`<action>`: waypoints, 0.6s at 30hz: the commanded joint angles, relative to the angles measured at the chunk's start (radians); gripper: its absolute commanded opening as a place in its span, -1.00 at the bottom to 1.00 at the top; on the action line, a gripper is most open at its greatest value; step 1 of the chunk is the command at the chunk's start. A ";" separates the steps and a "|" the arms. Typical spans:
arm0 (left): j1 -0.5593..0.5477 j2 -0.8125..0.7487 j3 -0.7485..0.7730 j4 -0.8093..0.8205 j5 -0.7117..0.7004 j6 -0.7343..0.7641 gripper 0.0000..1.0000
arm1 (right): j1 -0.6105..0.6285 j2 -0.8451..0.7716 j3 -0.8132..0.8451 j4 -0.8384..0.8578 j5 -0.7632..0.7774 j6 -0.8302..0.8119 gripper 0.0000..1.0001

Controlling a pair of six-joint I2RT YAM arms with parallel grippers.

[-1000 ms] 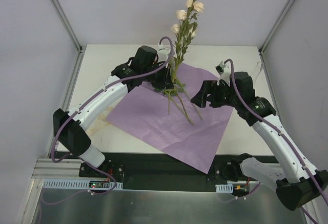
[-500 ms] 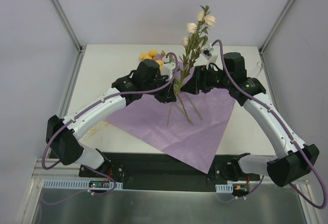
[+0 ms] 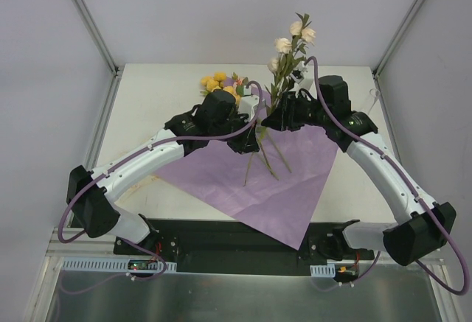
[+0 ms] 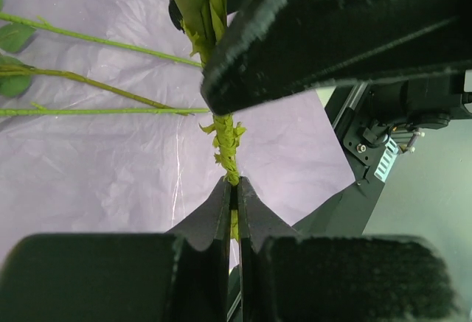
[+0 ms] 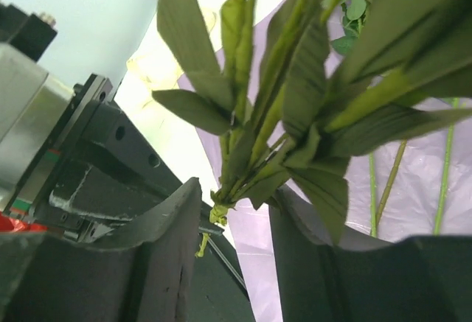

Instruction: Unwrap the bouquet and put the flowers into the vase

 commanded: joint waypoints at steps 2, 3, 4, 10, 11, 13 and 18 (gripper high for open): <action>-0.011 -0.005 -0.006 0.036 0.004 0.020 -1.00 | 0.004 0.014 -0.019 0.090 0.061 0.061 -0.19; -0.009 -0.003 -0.008 0.036 0.004 0.020 -1.00 | 0.003 0.013 -0.024 0.095 0.057 0.061 -0.21; -0.011 -0.002 -0.008 0.034 0.003 0.021 -1.00 | 0.004 0.014 -0.031 0.100 0.057 0.063 -0.23; -0.018 0.003 -0.008 0.033 -0.005 0.021 -1.00 | 0.003 0.020 -0.041 0.126 0.033 0.083 -0.47; -0.018 0.003 -0.006 0.033 -0.017 0.014 -1.00 | 0.004 0.019 -0.039 0.127 0.033 0.084 -0.78; -0.017 0.014 0.001 0.011 -0.032 0.008 -0.89 | 0.003 0.010 -0.039 0.126 0.068 0.075 -0.98; -0.018 -0.014 0.011 -0.012 -0.140 -0.005 0.36 | 0.000 -0.049 0.019 -0.013 0.447 -0.004 -0.98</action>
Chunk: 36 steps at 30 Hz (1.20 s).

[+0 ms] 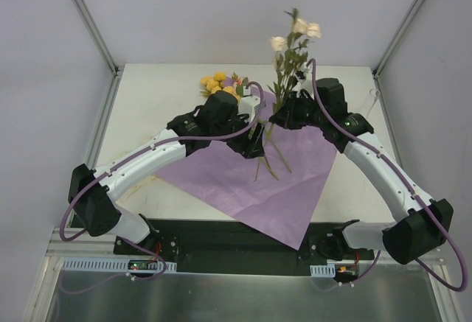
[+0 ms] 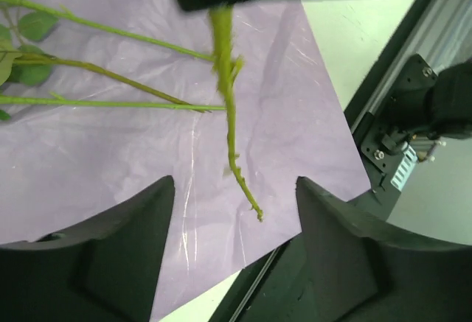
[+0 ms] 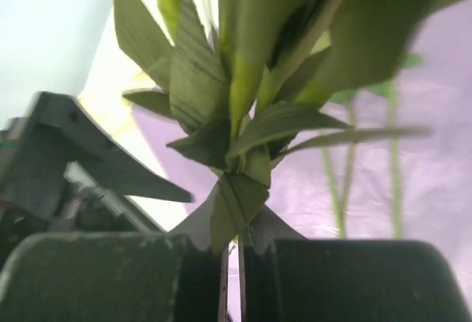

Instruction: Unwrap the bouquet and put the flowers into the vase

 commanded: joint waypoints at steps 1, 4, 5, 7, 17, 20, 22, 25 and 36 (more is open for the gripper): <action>-0.009 -0.045 0.011 -0.007 -0.110 -0.006 0.42 | -0.007 -0.072 0.088 -0.119 0.418 -0.086 -0.98; -0.009 -0.079 0.002 -0.008 -0.186 0.002 0.57 | -0.022 -0.106 0.171 -0.195 0.777 -0.166 -0.97; -0.008 -0.086 -0.002 -0.007 -0.203 0.005 0.63 | -0.031 -0.126 0.188 -0.192 0.862 -0.248 -0.98; -0.008 -0.100 -0.004 -0.010 -0.235 0.010 0.68 | -0.048 -0.135 0.240 -0.158 1.101 -0.319 -0.98; -0.009 -0.126 -0.005 -0.010 -0.232 0.016 0.78 | -0.316 -0.099 0.339 0.197 1.206 -0.526 -0.98; -0.008 -0.128 -0.005 -0.011 -0.232 0.014 0.77 | -0.353 -0.074 0.339 0.291 1.145 -0.568 -0.98; -0.006 -0.126 -0.005 -0.010 -0.233 0.014 0.77 | -0.367 -0.042 0.360 0.304 1.133 -0.573 -0.98; -0.006 -0.123 -0.007 -0.011 -0.229 0.013 0.77 | -0.381 0.015 0.405 0.301 1.110 -0.574 -0.98; 0.009 -0.106 -0.009 -0.010 -0.227 0.011 0.77 | -0.428 0.168 0.481 0.310 1.041 -0.613 -0.98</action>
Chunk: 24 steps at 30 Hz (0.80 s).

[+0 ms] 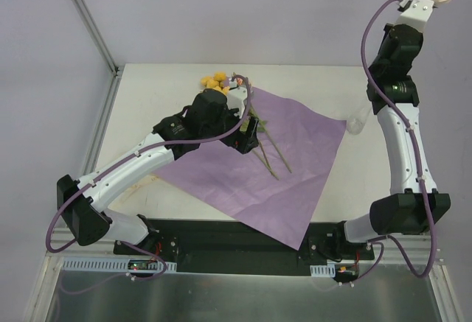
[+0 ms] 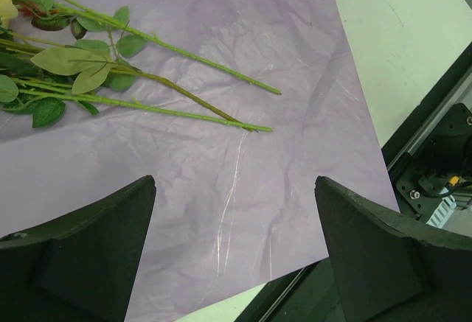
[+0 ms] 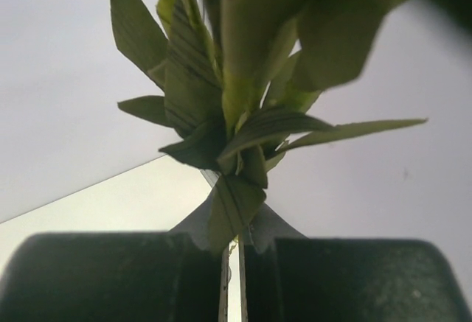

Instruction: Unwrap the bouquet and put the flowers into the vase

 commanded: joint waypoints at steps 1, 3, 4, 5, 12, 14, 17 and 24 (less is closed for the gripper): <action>0.007 -0.007 -0.003 0.006 -0.009 0.011 0.77 | -0.019 0.023 0.052 0.062 -0.032 -0.026 -0.98; 0.014 -0.004 -0.003 0.006 -0.006 0.010 0.77 | -0.021 0.024 0.045 0.062 -0.045 -0.015 -0.98; 0.014 -0.004 -0.003 0.006 -0.003 0.008 0.76 | -0.024 0.027 0.041 0.065 -0.053 -0.007 -0.98; 0.016 -0.004 -0.003 0.008 0.002 0.007 0.76 | -0.023 0.029 0.038 0.064 -0.055 -0.006 -0.98; 0.025 -0.002 -0.004 0.006 0.005 0.004 0.75 | -0.030 0.049 0.001 0.090 -0.065 -0.003 -0.97; 0.027 -0.002 -0.004 0.006 0.005 0.004 0.76 | -0.038 0.055 -0.010 0.099 -0.073 -0.001 -0.98; 0.028 -0.001 -0.004 0.006 0.005 0.005 0.75 | -0.038 0.060 -0.033 0.118 -0.082 0.011 -0.97; 0.031 0.001 -0.004 0.006 0.004 0.007 0.75 | -0.059 0.063 -0.116 0.154 -0.105 0.043 -0.98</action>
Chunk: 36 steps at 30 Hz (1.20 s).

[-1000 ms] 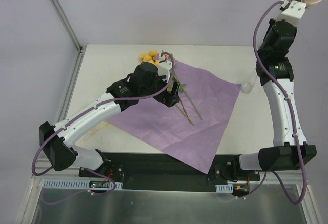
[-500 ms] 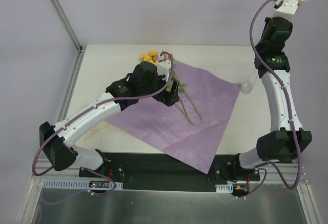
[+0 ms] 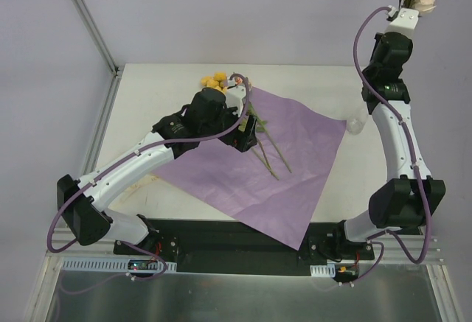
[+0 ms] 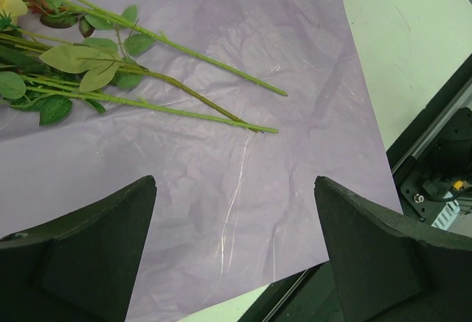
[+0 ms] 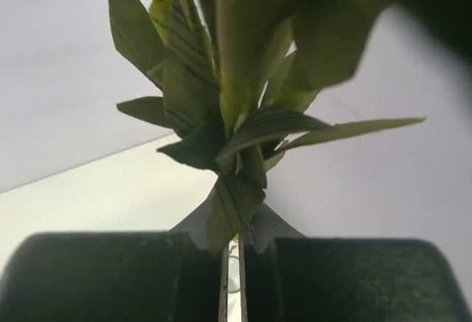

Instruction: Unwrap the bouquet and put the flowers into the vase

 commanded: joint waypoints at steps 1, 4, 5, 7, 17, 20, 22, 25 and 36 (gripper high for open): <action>0.011 -0.001 -0.004 0.006 0.001 0.007 0.75 | -0.028 -0.006 -0.052 0.097 -0.018 0.036 -0.98; 0.013 0.003 -0.004 0.006 -0.001 0.009 0.75 | -0.045 -0.014 -0.128 0.146 -0.038 0.056 -0.98; 0.014 0.003 -0.004 0.006 -0.001 0.010 0.75 | -0.050 -0.017 -0.166 0.162 -0.049 0.061 -0.98; 0.014 0.006 -0.004 0.006 -0.001 0.010 0.75 | -0.066 -0.018 -0.200 0.193 -0.061 0.079 -0.98; 0.017 0.008 -0.004 0.006 0.001 0.010 0.75 | -0.114 0.038 -0.294 0.223 -0.153 0.136 -0.79; 0.017 0.011 -0.004 0.006 0.004 0.010 0.75 | -0.116 0.052 -0.309 0.223 -0.155 0.136 -0.69; 0.019 0.012 -0.004 0.006 0.002 0.012 0.75 | -0.117 0.060 -0.314 0.222 -0.153 0.136 -0.65; 0.019 0.014 -0.004 0.006 0.005 0.010 0.75 | -0.117 0.065 -0.319 0.217 -0.159 0.136 -0.58; 0.022 0.012 -0.004 0.004 0.014 0.009 0.75 | -0.119 0.051 -0.357 0.197 -0.159 0.138 -0.11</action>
